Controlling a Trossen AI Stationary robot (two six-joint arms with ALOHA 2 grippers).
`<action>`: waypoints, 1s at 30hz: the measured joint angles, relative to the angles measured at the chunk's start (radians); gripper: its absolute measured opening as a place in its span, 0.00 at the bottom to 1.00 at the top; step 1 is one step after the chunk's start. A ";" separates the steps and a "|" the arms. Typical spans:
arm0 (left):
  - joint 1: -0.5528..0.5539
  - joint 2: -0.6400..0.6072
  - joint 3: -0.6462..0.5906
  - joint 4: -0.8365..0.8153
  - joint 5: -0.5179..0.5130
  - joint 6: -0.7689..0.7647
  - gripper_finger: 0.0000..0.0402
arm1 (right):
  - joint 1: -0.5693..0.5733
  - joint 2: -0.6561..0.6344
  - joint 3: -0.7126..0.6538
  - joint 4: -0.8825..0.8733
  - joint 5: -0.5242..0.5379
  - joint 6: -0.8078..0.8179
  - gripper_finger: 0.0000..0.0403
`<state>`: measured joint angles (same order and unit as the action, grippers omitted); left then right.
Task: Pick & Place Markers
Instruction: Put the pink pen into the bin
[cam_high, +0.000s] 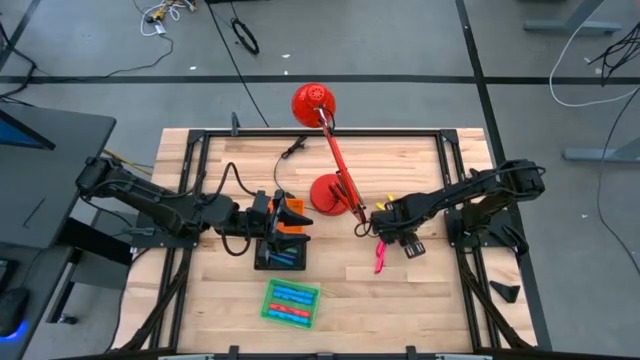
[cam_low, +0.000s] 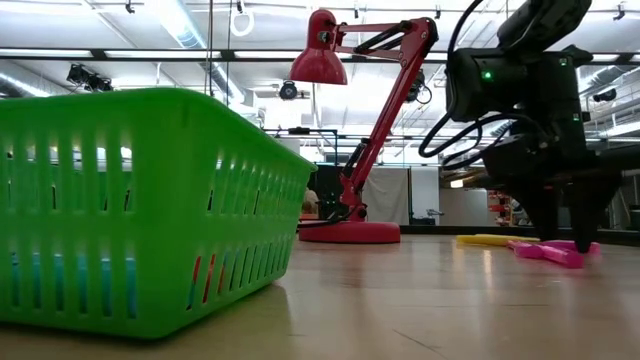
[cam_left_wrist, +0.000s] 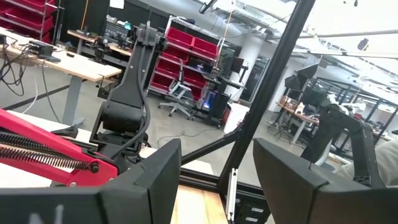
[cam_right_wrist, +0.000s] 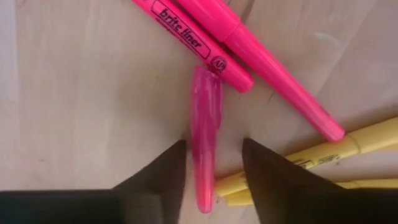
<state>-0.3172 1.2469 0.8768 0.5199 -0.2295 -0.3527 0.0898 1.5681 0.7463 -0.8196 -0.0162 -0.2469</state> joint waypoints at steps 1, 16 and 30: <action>0.000 0.000 0.000 0.000 0.000 0.000 0.51 | -0.001 0.000 0.000 0.000 0.000 0.002 0.34; 0.011 0.000 0.000 0.000 -0.001 0.005 0.51 | -0.001 0.005 0.033 -0.044 -0.051 0.055 0.04; 0.058 0.000 0.000 0.000 0.055 0.005 0.51 | 0.042 0.003 0.260 -0.353 -0.063 0.092 0.04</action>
<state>-0.2595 1.2469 0.8772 0.5201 -0.1745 -0.3481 0.1319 1.5711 1.0065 -1.1725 -0.0788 -0.1547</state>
